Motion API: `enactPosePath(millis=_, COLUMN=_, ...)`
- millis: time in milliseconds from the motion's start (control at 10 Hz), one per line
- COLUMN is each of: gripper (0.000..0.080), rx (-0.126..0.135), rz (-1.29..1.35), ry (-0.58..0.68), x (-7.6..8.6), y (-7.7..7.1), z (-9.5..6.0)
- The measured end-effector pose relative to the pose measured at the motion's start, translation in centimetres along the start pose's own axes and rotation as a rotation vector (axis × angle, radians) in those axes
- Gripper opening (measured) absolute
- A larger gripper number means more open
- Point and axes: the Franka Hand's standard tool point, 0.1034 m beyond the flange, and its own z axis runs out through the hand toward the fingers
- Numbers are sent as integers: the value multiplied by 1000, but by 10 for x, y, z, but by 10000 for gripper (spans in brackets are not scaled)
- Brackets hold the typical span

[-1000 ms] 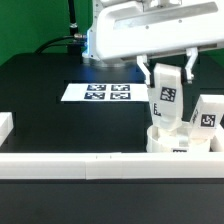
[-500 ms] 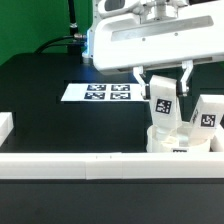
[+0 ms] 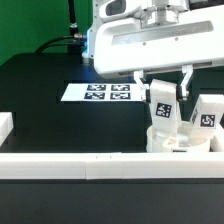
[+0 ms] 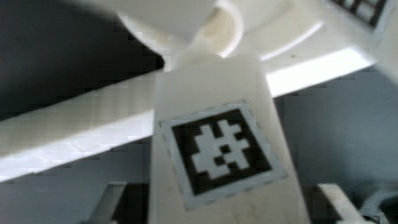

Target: Assemble stool

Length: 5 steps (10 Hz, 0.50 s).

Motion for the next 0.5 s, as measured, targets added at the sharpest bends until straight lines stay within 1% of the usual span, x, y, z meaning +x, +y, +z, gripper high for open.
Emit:
enactPosePath(millis=100, gripper=324, rx=5, rz=-6, ry=-4, x=-2, y=-5, z=0)
enactPosePath(millis=200, gripper=324, rx=5, rz=-7, ry=-4, x=-3, y=-6, z=-1)
enactPosePath(millis=500, gripper=324, rx=3, rz=-7, ry=-3, x=-2, y=-4, z=-1)
